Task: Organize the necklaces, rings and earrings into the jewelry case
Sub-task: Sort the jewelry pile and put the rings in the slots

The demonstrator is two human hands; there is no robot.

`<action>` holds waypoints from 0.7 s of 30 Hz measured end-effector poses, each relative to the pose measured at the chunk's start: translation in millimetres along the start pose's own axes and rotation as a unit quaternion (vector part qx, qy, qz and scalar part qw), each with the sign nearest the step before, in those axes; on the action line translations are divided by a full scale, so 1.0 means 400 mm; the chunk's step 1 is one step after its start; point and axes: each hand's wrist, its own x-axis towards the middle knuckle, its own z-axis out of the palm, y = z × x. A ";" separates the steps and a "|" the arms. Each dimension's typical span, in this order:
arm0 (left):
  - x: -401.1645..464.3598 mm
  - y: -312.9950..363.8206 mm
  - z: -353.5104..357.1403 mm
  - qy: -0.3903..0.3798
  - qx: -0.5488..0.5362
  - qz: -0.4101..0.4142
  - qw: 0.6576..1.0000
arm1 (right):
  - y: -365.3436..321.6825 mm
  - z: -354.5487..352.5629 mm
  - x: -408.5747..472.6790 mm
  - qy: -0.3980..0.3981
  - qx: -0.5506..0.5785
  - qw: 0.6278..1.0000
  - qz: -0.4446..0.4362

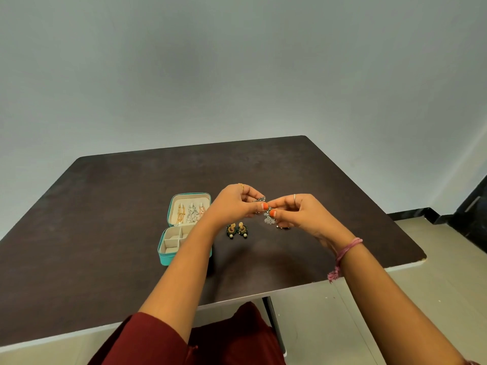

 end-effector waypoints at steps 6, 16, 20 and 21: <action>0.045 0.006 -0.006 0.065 -0.106 -0.024 0.992 | -0.007 -0.033 0.053 0.066 0.085 0.994 0.034; 0.152 -0.019 -0.014 0.063 -0.134 -0.116 0.982 | 0.036 -0.066 0.194 0.067 0.021 0.991 0.114; 0.205 -0.033 0.003 0.059 -0.013 -0.167 0.984 | 0.052 -0.066 0.240 0.052 -0.050 0.988 0.136; 0.215 -0.037 0.007 0.059 0.022 -0.180 0.982 | 0.056 -0.067 0.251 0.045 -0.059 0.987 0.143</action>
